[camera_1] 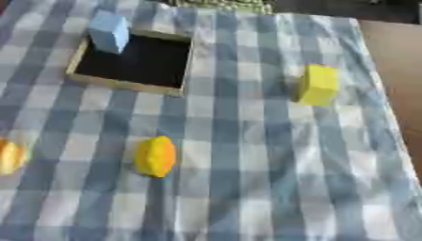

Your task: Pick up objects on the table and place them in the box.

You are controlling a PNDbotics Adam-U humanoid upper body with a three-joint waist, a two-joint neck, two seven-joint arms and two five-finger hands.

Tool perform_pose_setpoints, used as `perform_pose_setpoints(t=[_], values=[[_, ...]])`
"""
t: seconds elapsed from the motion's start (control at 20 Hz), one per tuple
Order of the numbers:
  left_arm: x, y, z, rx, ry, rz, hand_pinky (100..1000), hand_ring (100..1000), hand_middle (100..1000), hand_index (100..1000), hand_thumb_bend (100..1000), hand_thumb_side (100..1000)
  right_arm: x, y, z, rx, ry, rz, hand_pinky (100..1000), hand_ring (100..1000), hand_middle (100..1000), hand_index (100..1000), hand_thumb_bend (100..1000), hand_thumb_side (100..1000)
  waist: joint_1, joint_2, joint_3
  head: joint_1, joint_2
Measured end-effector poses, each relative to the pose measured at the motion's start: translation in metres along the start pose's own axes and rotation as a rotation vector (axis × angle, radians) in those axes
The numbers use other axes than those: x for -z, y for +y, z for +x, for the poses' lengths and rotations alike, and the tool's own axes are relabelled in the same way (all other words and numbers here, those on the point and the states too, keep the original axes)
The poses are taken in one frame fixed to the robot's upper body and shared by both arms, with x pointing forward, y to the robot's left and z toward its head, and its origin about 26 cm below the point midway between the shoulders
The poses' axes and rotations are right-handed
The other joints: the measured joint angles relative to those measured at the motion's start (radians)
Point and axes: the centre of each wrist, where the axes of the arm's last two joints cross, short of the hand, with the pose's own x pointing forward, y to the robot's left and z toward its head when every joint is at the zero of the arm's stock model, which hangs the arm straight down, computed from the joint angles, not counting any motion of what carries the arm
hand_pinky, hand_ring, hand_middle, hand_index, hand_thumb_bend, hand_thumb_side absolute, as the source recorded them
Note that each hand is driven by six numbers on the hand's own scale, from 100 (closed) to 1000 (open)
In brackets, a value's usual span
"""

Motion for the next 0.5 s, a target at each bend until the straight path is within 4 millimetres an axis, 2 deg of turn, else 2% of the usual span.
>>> perform_pose_setpoints(t=[0.35, 0.5], values=[[-0.0002, 0.0009, 0.0001, 0.002, 0.000, 0.006, 931, 736, 686, 868, 100, 563, -0.0010, -0.0002, -0.0002, -0.009, 0.005, 0.008, 959, 874, 510, 811, 100, 470, 0.000, 0.000, 0.000, 0.000, 0.000], [-0.0006, 0.0009, -0.0001, 0.004, 0.001, 0.006, 931, 736, 686, 868, 100, 563, 0.0004, -0.0061, 0.0018, -0.065, 0.007, 0.059, 943, 891, 532, 831, 100, 467, 0.000, 0.000, 0.001, 0.001, 0.000]])
